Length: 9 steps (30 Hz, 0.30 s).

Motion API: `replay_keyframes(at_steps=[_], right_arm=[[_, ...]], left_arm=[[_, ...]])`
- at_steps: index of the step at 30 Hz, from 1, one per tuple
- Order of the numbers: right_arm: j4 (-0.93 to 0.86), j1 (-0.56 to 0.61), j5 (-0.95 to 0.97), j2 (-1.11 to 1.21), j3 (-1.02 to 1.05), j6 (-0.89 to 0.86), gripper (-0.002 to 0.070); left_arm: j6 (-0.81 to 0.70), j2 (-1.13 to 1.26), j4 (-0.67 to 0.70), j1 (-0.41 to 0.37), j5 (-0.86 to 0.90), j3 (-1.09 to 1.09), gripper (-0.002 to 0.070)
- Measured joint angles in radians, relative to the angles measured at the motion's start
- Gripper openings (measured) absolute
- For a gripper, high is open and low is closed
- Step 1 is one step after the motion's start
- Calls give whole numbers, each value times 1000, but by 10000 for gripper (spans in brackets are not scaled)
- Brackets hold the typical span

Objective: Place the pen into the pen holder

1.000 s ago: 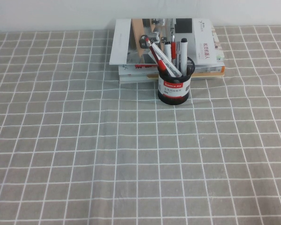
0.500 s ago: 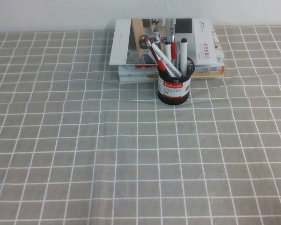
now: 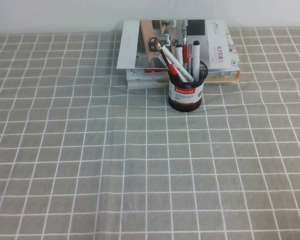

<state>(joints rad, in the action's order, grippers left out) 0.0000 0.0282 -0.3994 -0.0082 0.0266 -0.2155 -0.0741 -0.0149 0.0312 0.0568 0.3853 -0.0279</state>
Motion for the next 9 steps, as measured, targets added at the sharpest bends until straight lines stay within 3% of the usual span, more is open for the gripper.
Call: replay_keyframes(at_steps=[9], right_arm=[[31,-9,-17,0,-2,2,-13]], left_arm=[[0,0,0,0,0,0,-3]])
